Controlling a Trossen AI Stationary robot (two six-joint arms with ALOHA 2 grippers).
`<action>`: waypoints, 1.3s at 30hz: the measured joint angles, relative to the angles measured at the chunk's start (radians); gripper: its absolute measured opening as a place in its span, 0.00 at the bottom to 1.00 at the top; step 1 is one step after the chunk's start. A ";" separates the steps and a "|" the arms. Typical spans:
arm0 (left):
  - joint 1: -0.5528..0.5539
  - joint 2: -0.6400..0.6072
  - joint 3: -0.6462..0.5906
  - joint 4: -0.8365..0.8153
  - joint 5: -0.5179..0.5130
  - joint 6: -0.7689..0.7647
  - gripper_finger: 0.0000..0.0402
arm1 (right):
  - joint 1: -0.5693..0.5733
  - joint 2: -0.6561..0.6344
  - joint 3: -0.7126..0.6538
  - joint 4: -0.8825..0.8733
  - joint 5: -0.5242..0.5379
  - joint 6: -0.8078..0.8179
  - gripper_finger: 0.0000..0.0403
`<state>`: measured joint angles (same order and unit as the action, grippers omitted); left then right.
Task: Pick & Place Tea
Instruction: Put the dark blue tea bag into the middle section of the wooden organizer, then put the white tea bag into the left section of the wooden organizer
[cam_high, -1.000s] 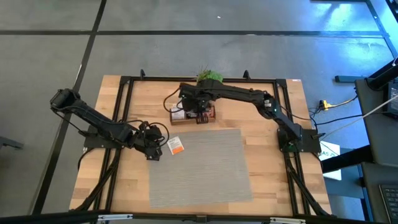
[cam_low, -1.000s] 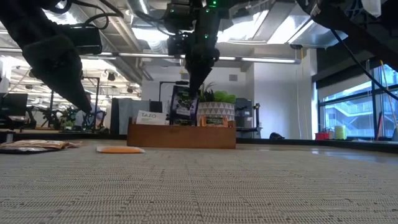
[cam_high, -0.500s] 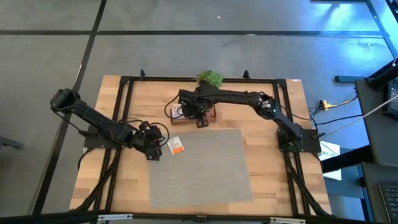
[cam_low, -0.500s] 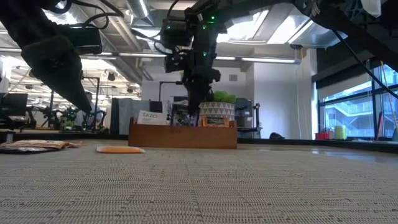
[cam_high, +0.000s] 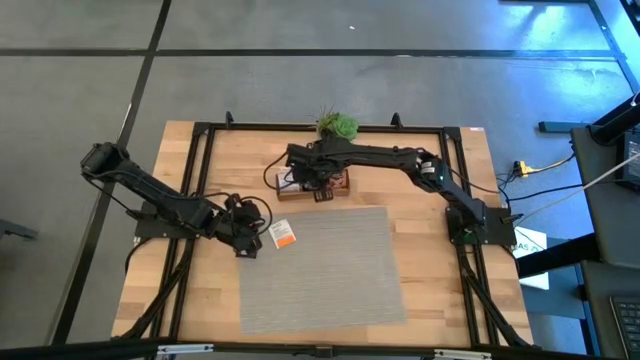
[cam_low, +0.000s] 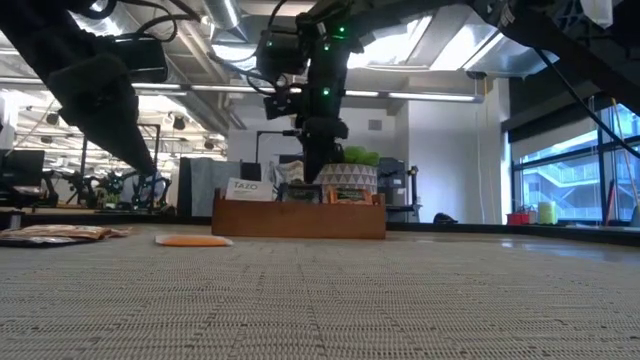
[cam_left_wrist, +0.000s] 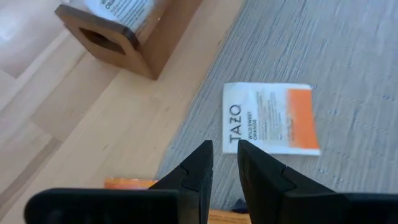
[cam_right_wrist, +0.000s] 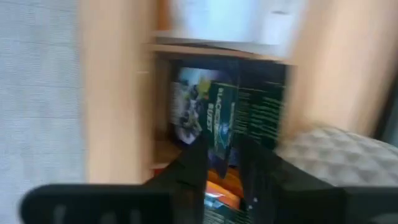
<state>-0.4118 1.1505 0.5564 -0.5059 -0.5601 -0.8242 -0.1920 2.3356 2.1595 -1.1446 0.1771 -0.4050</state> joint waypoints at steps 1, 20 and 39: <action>0.000 0.003 0.000 0.013 -0.001 0.001 0.18 | 0.002 0.000 0.006 0.000 0.037 0.016 0.23; -0.080 0.303 -0.001 0.437 0.031 0.144 0.17 | 0.053 -0.006 0.009 0.193 -0.388 0.091 0.34; -0.130 0.523 0.004 0.555 -0.035 0.033 0.17 | 0.091 -0.004 -0.278 0.599 -0.355 0.337 0.34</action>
<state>-0.5423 1.6736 0.5606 0.0488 -0.5953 -0.7908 -0.1007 2.3314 1.8818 -0.5456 -0.1777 -0.0681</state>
